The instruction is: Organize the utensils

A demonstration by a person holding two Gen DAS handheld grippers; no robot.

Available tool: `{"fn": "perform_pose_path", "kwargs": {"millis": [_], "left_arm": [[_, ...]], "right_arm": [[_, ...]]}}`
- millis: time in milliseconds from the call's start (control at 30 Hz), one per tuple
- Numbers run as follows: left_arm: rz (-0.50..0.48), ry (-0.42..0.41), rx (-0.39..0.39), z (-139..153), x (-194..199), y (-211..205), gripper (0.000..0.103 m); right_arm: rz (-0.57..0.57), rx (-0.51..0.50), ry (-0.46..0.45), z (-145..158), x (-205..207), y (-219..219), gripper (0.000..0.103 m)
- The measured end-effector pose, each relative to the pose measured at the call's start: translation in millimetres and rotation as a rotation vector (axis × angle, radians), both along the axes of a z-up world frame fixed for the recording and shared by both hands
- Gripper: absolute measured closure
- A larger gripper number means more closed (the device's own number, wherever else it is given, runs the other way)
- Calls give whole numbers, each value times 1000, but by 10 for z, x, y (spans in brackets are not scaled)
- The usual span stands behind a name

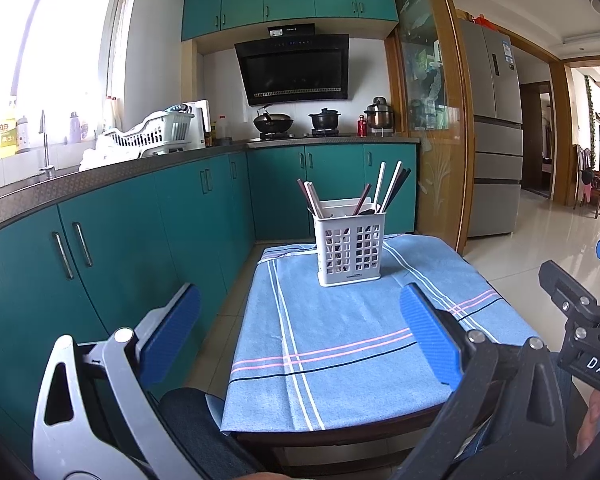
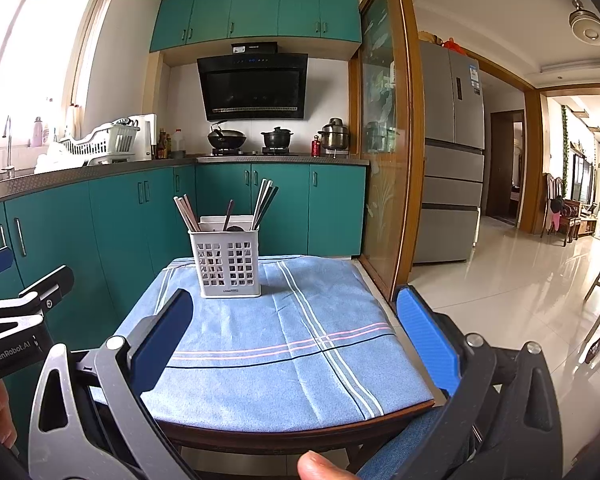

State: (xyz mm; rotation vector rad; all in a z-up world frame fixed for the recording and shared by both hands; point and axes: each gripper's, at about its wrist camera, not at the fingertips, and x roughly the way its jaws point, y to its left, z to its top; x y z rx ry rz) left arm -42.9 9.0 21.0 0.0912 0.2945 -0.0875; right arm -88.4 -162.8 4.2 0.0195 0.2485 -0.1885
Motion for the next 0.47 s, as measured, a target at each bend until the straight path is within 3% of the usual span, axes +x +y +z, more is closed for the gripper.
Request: {"fn": "perform_pose_path", "kwargs": {"millis": [467], "left_arm": [[-16, 17, -1, -17, 29, -27, 4]], "right_arm": [[5, -1, 9, 21, 5, -7, 3]]}}
